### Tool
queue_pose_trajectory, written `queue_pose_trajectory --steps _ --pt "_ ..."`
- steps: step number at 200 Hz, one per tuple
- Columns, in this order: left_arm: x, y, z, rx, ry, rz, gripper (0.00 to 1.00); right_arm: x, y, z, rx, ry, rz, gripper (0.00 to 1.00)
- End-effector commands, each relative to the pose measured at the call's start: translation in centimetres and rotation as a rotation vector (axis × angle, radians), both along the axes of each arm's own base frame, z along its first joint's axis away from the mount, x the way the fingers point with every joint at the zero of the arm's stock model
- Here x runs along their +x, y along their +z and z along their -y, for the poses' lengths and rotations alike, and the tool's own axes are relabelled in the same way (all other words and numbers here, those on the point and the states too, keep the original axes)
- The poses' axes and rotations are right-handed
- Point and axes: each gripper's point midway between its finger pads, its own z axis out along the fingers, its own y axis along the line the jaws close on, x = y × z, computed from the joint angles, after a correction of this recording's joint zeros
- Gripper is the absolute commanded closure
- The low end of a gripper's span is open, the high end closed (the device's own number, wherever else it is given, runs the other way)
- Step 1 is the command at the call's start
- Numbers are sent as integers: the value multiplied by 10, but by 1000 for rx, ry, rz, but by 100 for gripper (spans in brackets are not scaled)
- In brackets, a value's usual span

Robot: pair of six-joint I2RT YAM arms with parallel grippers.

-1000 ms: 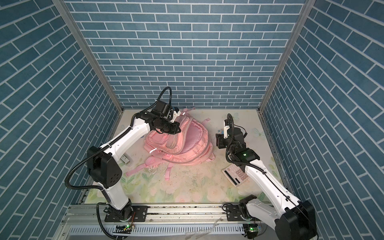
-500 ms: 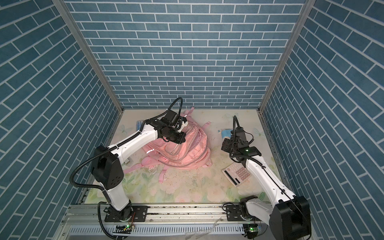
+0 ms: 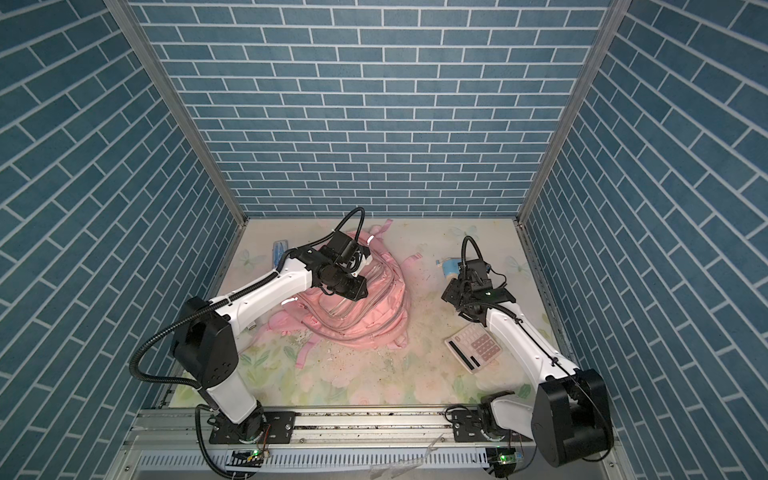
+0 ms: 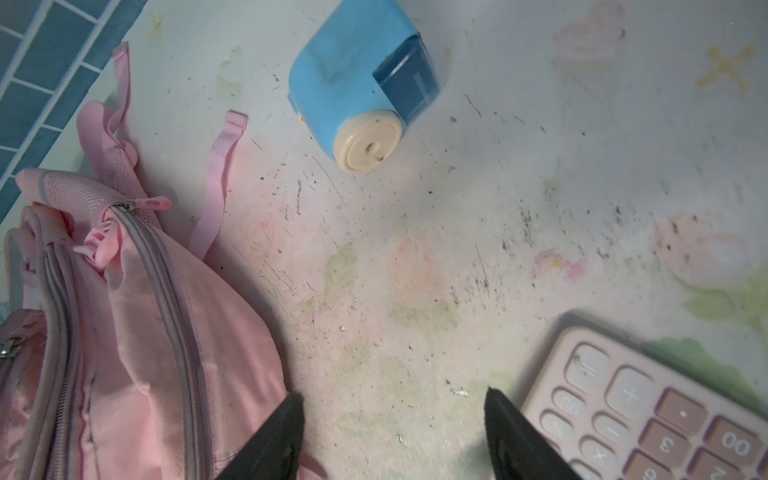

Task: Pack the student bag
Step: 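Lower the right gripper onto the pink calculator and grasp its edge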

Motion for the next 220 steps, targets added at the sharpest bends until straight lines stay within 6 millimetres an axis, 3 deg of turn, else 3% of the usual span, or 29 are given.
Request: queue_pose_trajectory --steps 1,26,49,86,130,159,220 --pt "24 65 26 -203 53 157 45 -8 10 3 108 -159 -32 30" --pt "38 110 37 -362 106 266 40 -17 13 3 231 -272 -30 29" --pt "50 126 29 -408 171 317 39 -35 3 1 347 -394 -106 29" --pt "60 116 -8 -409 247 283 39 -66 -24 -6 500 -583 -231 30" --pt "68 102 -49 -412 311 233 38 -80 -12 -11 432 -693 -242 29" --pt "69 93 -53 -400 296 207 38 -84 -9 -30 448 -685 -269 29" --pt "64 74 -55 -383 300 159 37 -108 -28 -53 418 -672 -367 28"
